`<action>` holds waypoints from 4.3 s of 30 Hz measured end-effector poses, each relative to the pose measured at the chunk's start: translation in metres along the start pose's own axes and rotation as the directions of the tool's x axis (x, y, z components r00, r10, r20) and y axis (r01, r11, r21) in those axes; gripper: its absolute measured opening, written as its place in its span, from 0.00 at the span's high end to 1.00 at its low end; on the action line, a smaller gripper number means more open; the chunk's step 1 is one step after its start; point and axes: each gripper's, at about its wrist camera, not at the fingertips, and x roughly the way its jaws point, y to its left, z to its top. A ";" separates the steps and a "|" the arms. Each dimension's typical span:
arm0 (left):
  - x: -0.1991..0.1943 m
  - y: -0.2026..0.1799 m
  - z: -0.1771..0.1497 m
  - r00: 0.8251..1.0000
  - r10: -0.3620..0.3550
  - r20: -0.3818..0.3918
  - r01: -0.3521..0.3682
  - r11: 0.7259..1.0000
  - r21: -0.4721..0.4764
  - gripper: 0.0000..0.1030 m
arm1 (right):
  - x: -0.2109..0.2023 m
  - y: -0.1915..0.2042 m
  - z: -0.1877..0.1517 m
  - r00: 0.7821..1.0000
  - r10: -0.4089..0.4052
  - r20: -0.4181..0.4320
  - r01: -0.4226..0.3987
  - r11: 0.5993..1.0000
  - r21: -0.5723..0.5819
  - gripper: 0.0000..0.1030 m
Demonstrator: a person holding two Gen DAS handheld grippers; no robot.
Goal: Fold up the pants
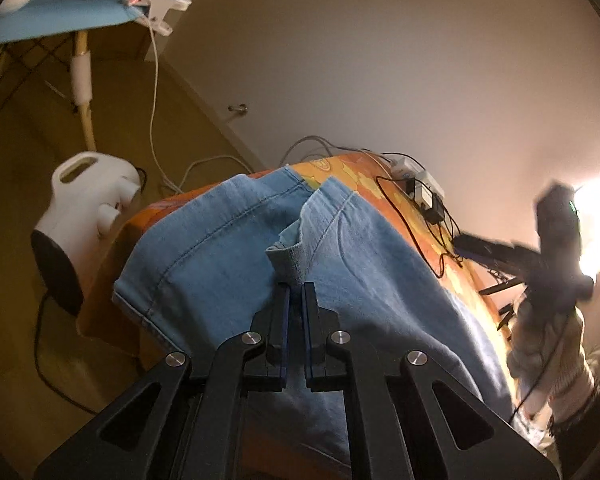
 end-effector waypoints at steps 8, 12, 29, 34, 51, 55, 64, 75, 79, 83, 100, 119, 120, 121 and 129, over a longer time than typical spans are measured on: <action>-0.013 -0.006 -0.003 0.999 -0.019 0.044 0.017 0.998 0.054 0.96 | 0.090 0.022 0.040 0.997 0.001 -0.078 -0.001 1.000 0.001 0.37; -0.017 -0.007 -0.004 0.998 -0.039 0.052 0.035 0.997 0.063 0.96 | 0.110 0.028 0.048 0.996 0.010 -0.088 -0.011 1.000 -0.008 0.45; -0.064 0.015 0.011 0.982 -0.131 0.139 0.138 0.990 -0.040 0.96 | 0.042 0.101 0.073 0.997 0.030 0.064 -0.017 0.979 -0.204 0.95; -0.056 0.035 0.013 0.992 -0.080 0.101 0.086 0.995 -0.057 0.96 | 0.089 0.120 0.079 0.999 -0.030 0.028 0.036 0.971 -0.236 0.96; -0.031 0.077 0.003 1.000 -0.004 0.027 0.007 0.994 -0.113 0.87 | 0.054 0.047 0.042 0.996 -0.046 -0.075 0.036 0.990 -0.137 0.56; -0.023 0.083 -0.007 1.000 -0.005 -0.017 0.002 0.987 -0.159 0.53 | 0.071 0.058 0.044 0.995 -0.023 -0.097 0.008 0.988 -0.153 0.56; -0.014 0.077 -0.011 1.000 0.009 -0.028 -0.013 0.990 -0.137 0.53 | 0.136 0.091 0.070 0.995 0.005 -0.100 -0.022 0.986 -0.164 0.55; -0.004 0.060 -0.016 1.000 -0.003 -0.010 0.002 0.995 -0.103 0.70 | 0.151 0.096 0.068 0.994 -0.016 -0.110 -0.004 0.984 -0.178 0.85; -0.009 0.046 -0.017 1.000 0.016 0.023 -0.016 0.999 -0.029 0.81 | 0.138 0.092 0.069 0.996 0.003 -0.088 -0.019 0.984 -0.178 0.93; -0.015 0.048 -0.015 0.999 0.005 0.039 -0.004 1.000 -0.024 0.83 | 0.130 0.090 0.071 0.998 -0.004 -0.059 -0.008 0.982 -0.188 0.95; -0.013 0.064 0.005 0.998 0.053 0.039 -0.053 0.999 -0.011 0.84 | 0.150 0.117 0.086 0.994 -0.106 -0.031 0.094 0.963 -0.252 0.96; -0.074 -0.006 0.028 0.991 0.073 0.111 -0.096 0.972 0.216 0.77 | -0.083 0.060 0.030 0.970 -0.157 0.184 0.166 0.986 -0.032 0.66; -0.075 -0.016 0.027 0.994 0.048 0.102 -0.071 0.970 0.234 0.77 | -0.102 0.056 0.021 0.966 -0.164 0.199 0.172 0.985 -0.020 0.63; -0.077 -0.031 0.025 0.996 0.017 0.091 -0.040 0.965 0.258 0.77 | -0.120 0.052 0.011 0.960 -0.181 0.215 0.187 0.982 -0.006 0.63; -0.077 -0.129 -0.005 0.984 -0.174 -0.021 0.168 0.901 0.401 0.77 | -0.266 0.007 -0.088 0.894 -0.353 0.275 0.320 0.934 0.158 0.51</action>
